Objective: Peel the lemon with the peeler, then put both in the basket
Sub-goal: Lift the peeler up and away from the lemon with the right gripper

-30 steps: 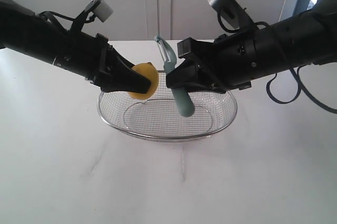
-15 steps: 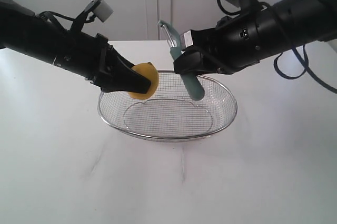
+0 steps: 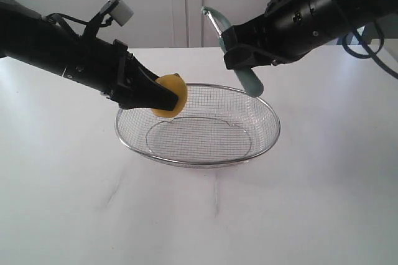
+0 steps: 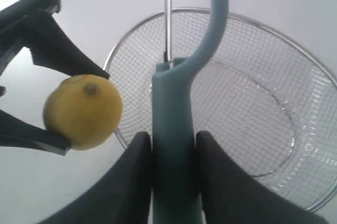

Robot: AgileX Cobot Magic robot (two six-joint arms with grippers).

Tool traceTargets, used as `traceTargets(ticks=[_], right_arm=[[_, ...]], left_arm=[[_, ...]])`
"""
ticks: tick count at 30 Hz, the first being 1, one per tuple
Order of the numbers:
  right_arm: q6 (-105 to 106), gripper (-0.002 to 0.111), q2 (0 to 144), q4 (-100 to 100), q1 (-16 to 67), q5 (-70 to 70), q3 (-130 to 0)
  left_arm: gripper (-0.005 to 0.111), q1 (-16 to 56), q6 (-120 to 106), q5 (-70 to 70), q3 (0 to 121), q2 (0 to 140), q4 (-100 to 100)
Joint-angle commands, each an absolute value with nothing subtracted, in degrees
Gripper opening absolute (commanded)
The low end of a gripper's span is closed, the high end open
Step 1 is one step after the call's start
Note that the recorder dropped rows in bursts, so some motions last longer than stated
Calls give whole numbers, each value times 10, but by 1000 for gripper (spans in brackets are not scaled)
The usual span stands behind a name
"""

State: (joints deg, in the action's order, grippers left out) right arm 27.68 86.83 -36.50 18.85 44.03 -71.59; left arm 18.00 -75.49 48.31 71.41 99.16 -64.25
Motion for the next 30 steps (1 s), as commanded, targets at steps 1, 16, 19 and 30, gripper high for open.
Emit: traceTargets(ticks=[1,16,19,30], right_arm=[[252,0,863,-304,188,434,-744],[136,0,927,-180,188,449,-882],[131,0,974,-180,188,506,-948],[103,0,1093,-181,189,629,-1042]], left_arm=[[0,178,-754,495,711,986,-660],[0,178,-754,495,711,986,-660],[0,178,-754,495,711,986,-660],[0,178,-754,495,711,986,-660]])
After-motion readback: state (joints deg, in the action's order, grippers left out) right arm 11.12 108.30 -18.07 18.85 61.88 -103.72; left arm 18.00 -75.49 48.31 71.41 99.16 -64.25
